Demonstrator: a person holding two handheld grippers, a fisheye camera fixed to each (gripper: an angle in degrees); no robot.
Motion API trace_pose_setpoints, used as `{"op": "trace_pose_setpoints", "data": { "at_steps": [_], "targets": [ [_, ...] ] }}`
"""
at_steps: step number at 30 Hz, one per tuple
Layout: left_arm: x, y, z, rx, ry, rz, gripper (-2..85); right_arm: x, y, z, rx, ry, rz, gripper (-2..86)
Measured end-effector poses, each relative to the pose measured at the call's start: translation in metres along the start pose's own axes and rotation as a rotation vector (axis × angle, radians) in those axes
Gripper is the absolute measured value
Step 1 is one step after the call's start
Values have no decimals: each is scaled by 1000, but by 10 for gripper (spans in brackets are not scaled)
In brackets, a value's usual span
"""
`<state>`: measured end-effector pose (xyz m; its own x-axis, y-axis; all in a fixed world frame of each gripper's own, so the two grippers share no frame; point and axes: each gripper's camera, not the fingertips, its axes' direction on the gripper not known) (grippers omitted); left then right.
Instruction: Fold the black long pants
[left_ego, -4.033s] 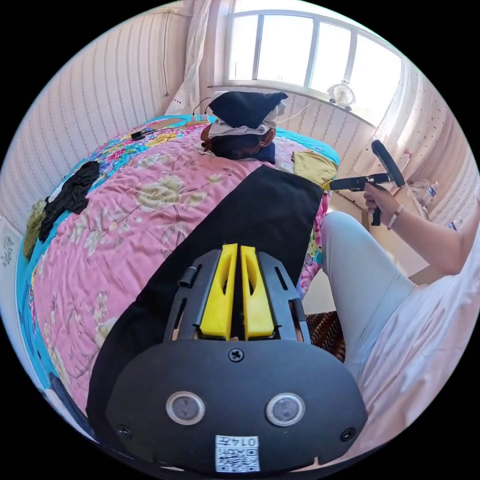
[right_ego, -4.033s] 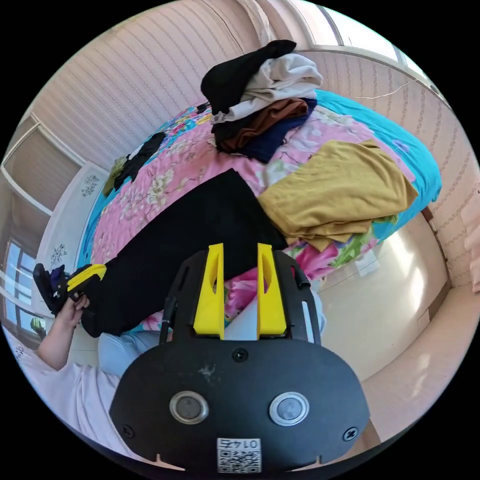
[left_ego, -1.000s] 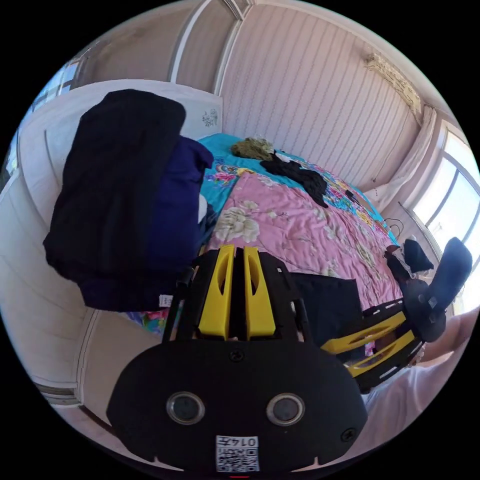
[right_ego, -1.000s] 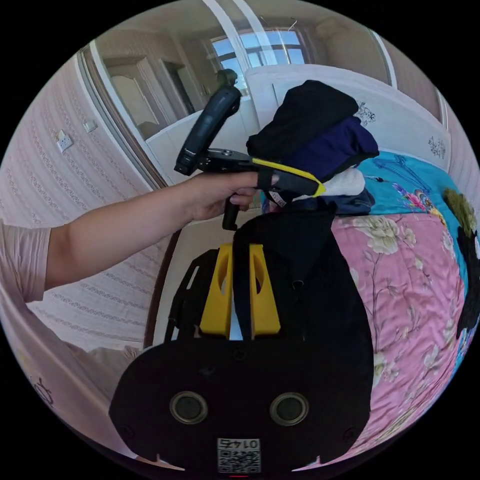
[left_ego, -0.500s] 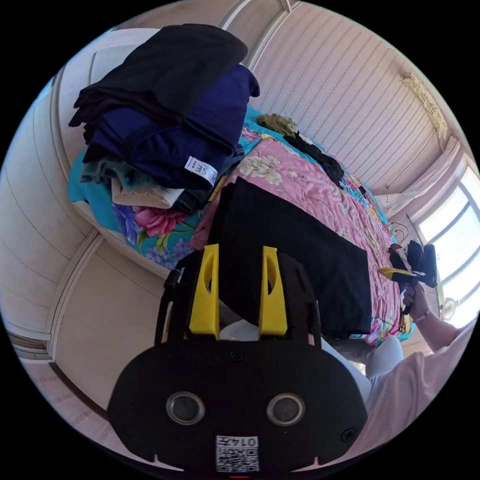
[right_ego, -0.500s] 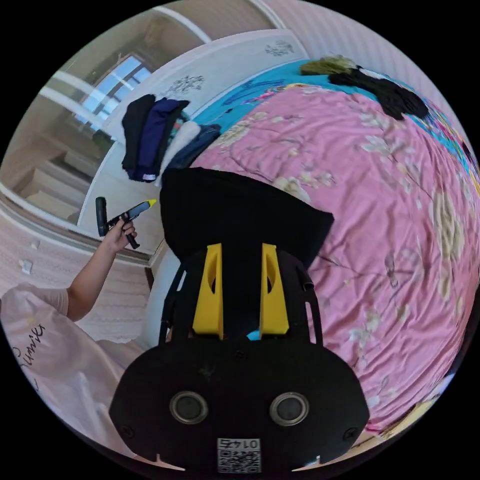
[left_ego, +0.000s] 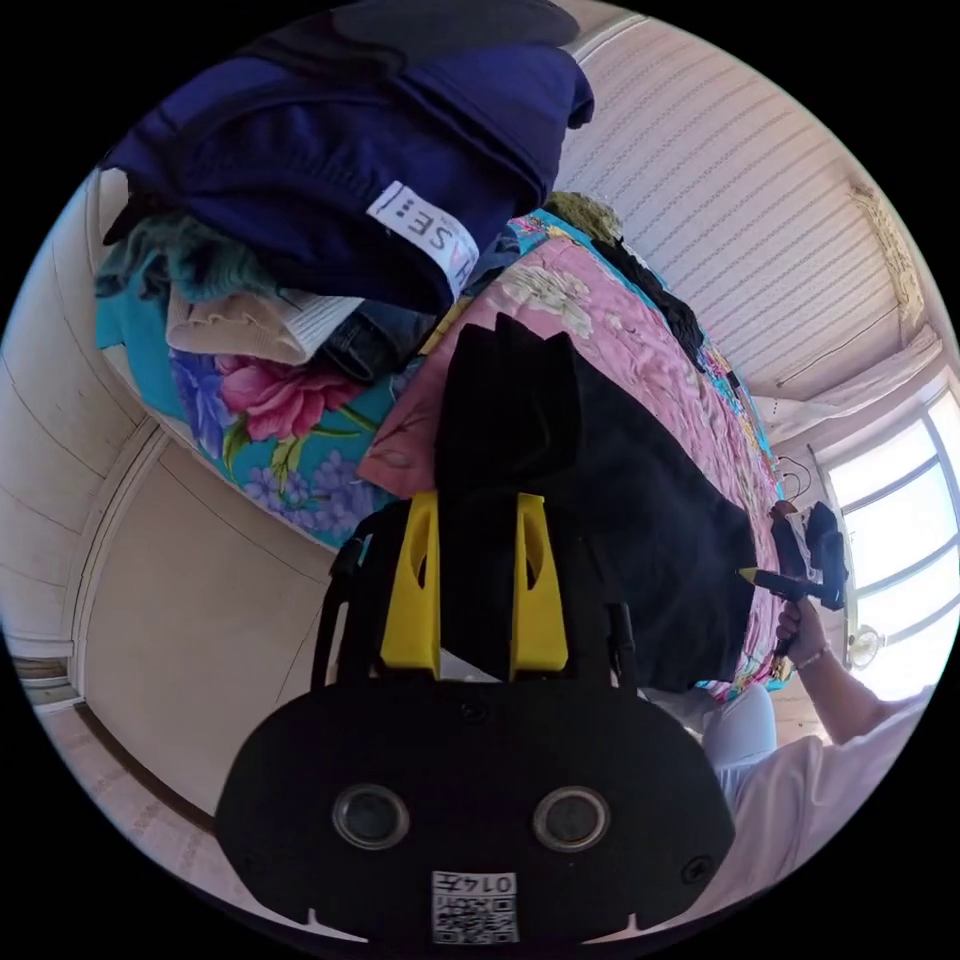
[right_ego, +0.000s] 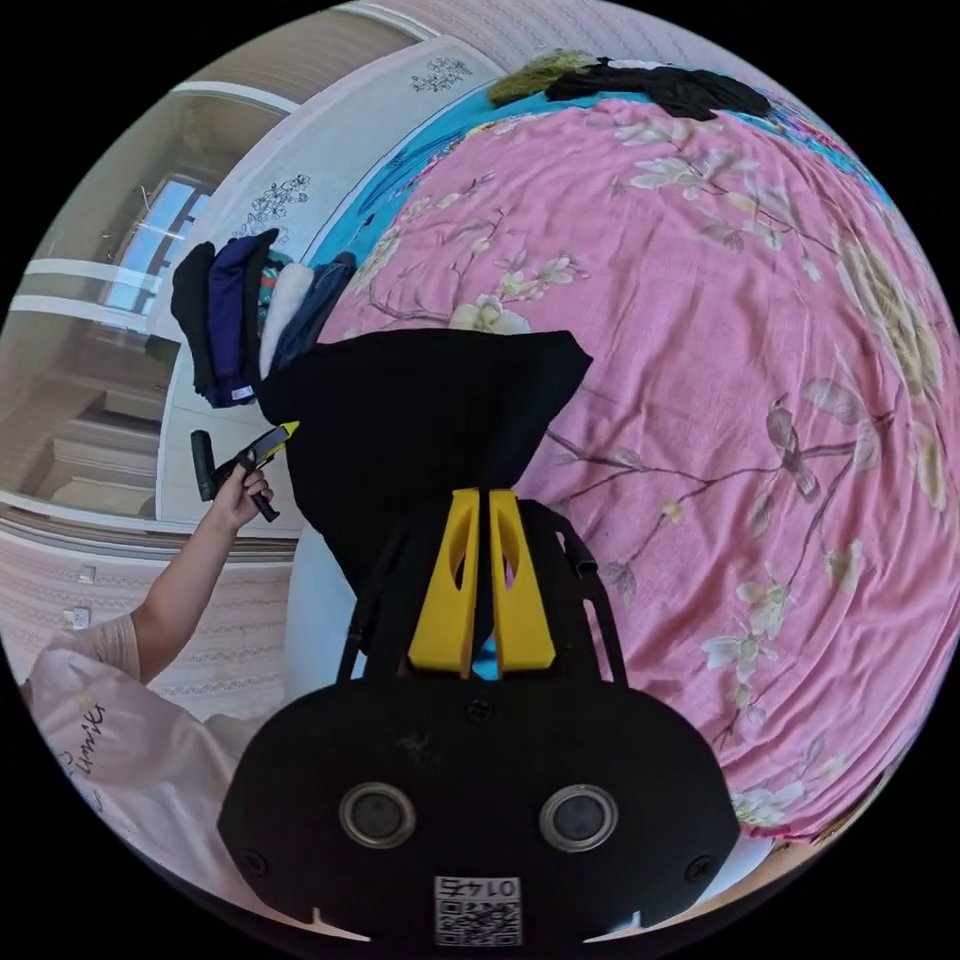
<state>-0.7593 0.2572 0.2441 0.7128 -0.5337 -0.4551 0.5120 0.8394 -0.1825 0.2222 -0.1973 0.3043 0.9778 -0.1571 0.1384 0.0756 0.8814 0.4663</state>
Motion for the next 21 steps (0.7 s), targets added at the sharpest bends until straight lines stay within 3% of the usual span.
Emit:
{"op": "trace_pose_setpoints", "data": {
  "at_steps": [6, 12, 17, 21],
  "targets": [
    [67, -3, -13, 19, -41, 167, 63, 7, -11, -60, 46, -97, -55, 3],
    [170, 7, 27, -64, 107, 298, 63, 42, 15, -133, 90, 24, 2, 1],
    [283, 44, 85, -136, 207, 429, 69, 91, 72, -187, 94, 124, 179, 3],
    [324, 74, 115, -128, 21, 530, 86, 115, 96, -193, 120, 219, 346, 5]
  ]
}}
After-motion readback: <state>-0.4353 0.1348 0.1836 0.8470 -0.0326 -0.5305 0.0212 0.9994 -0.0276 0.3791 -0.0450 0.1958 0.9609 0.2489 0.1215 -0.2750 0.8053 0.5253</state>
